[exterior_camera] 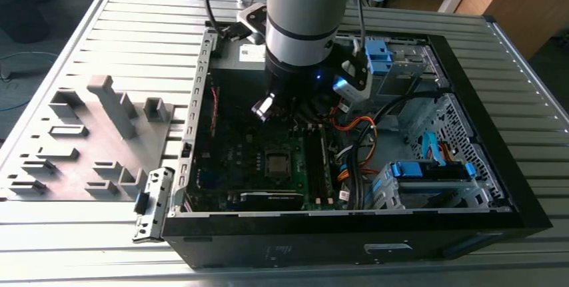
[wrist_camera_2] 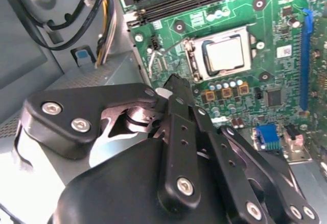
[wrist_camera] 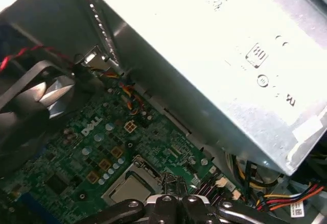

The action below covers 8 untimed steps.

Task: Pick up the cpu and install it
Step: 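Install the first cpu locking lever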

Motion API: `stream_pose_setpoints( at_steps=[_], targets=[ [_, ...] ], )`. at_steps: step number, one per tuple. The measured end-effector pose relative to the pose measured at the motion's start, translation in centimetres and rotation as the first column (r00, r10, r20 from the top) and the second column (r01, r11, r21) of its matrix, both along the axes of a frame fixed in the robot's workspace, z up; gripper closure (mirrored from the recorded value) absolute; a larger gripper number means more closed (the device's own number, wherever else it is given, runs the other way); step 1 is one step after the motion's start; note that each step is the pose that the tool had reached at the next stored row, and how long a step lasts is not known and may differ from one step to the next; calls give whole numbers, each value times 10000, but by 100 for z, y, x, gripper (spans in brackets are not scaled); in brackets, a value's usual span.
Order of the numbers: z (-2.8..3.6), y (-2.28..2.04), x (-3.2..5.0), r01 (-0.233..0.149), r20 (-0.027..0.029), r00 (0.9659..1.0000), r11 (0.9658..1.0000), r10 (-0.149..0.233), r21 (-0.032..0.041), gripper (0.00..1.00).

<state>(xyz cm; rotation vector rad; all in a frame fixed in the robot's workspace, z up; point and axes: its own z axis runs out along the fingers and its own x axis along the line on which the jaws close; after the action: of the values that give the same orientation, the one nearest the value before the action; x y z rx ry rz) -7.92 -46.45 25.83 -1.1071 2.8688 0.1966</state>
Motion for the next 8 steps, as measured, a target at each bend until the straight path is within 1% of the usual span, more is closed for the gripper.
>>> stream_pose_setpoints(
  at_steps=[5, 8],
  targets=[
    [-2, 68, 28, 0, 0, 10000, 10000, 0, 3, 89],
    [-5, 116, 56, 0, -1, 10000, 10000, 0, 3, 89]
  ],
)
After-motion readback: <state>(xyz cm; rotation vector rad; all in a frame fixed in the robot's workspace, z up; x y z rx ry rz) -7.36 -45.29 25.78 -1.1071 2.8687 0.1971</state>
